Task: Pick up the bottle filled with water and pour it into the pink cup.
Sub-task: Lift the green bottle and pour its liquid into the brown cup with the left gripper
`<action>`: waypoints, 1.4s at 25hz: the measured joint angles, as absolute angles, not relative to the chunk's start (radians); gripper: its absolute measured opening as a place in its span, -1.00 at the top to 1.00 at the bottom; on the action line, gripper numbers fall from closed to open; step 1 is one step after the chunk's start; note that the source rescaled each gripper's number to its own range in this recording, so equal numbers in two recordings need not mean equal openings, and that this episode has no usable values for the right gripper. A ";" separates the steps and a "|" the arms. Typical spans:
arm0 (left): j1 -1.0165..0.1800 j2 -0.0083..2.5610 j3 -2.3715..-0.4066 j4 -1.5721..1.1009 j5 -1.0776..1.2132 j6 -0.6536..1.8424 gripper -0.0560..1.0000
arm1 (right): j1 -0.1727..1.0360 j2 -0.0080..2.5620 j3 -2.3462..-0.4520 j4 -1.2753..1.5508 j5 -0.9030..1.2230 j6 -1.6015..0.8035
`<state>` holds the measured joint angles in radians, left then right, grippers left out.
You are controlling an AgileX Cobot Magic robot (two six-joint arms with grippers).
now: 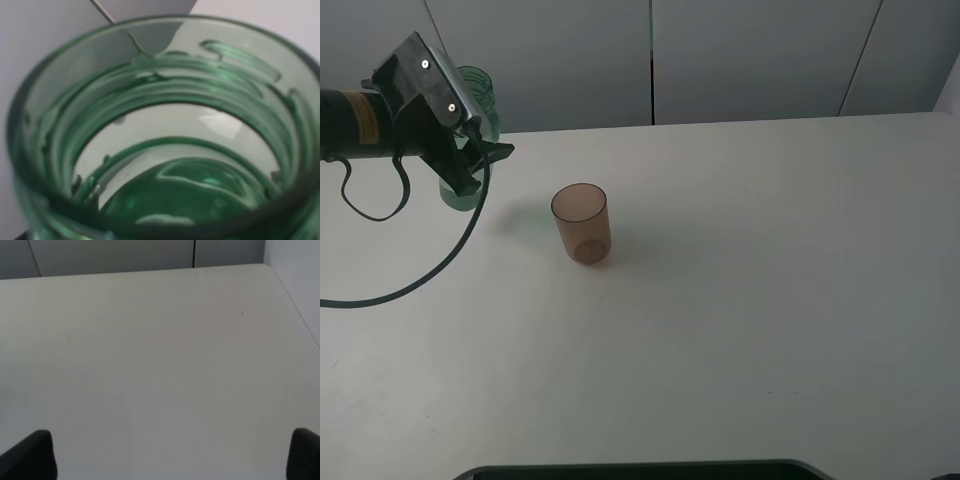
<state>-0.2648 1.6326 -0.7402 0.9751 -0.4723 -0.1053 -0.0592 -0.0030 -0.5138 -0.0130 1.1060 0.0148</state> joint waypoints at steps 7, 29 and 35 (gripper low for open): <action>-0.308 1.633 -0.753 0.975 -0.397 -0.040 0.88 | -0.059 -0.003 -0.514 -0.013 1.106 0.015; -0.416 1.634 -0.791 0.967 -0.205 0.191 0.88 | -0.059 -0.003 -0.514 -0.013 1.106 0.015; -0.416 1.634 -0.791 0.965 -0.174 0.198 0.88 | -0.059 -0.003 -0.514 -0.013 1.106 0.015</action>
<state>-0.4155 1.6345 -0.7915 0.9650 -0.1737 0.1983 -0.0592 -0.0030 -0.5138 -0.0130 1.1060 0.0148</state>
